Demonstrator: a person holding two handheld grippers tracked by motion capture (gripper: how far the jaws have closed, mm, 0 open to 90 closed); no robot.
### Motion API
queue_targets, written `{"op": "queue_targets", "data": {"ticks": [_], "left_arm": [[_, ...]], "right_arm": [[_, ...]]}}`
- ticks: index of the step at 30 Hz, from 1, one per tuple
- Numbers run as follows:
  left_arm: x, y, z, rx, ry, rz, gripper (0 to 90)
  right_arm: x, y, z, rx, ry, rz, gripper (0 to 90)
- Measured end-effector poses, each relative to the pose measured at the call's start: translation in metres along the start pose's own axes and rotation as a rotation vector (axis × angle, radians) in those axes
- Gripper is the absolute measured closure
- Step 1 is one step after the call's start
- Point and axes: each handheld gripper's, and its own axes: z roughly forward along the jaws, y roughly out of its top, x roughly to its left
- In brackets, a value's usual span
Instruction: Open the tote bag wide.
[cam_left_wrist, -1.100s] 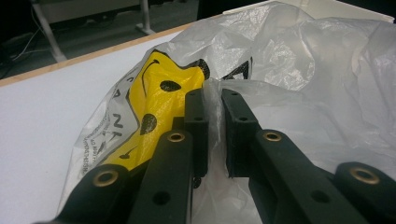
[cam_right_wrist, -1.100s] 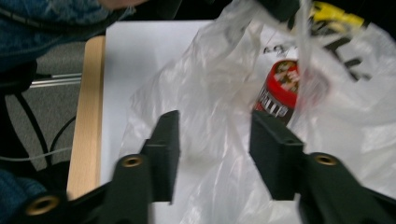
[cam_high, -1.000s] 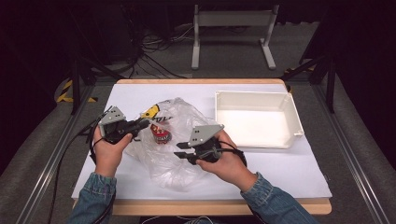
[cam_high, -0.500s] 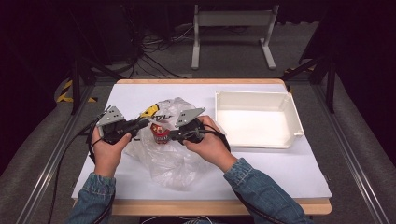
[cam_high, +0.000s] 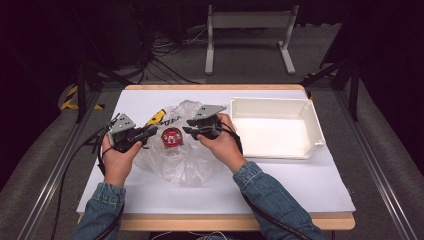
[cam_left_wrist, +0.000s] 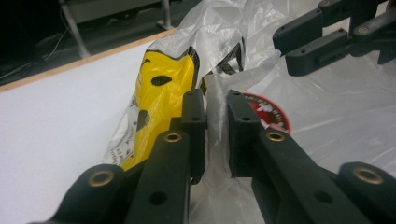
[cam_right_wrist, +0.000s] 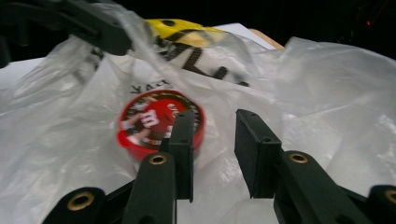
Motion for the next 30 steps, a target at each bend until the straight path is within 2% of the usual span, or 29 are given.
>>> {"op": "queue_targets", "data": {"ticks": [3,5,9,11,14,21,26,30], "left_arm": [[0.004,-0.003,0.004,0.007,0.010,-0.003,77.5],[0.007,-0.005,0.007,0.014,0.014,-0.007,76.2],[0.013,-0.011,0.012,0.033,0.024,-0.023,76.5],[0.017,-0.015,0.015,0.047,0.031,-0.026,78.1],[0.021,-0.018,0.018,0.064,0.036,-0.037,80.7],[0.031,-0.030,0.028,0.133,0.047,-0.071,81.7],[0.032,-0.035,0.035,0.220,0.006,-0.058,81.2],[0.032,-0.037,0.035,0.262,-0.021,-0.059,78.3]], "right_arm": [[-0.008,-0.005,0.010,0.029,-0.048,0.005,65.4],[-0.011,-0.008,0.015,0.042,-0.072,0.008,67.5],[-0.014,-0.011,0.020,0.053,-0.092,0.021,85.8],[-0.015,-0.011,0.023,0.063,-0.100,0.019,88.6],[-0.017,-0.011,0.028,0.074,-0.103,0.032,89.1],[-0.023,-0.015,0.048,0.148,-0.122,0.054,89.1],[-0.023,-0.021,0.056,0.223,-0.125,0.065,89.1],[-0.022,-0.023,0.056,0.274,-0.119,0.069,86.9]]}}
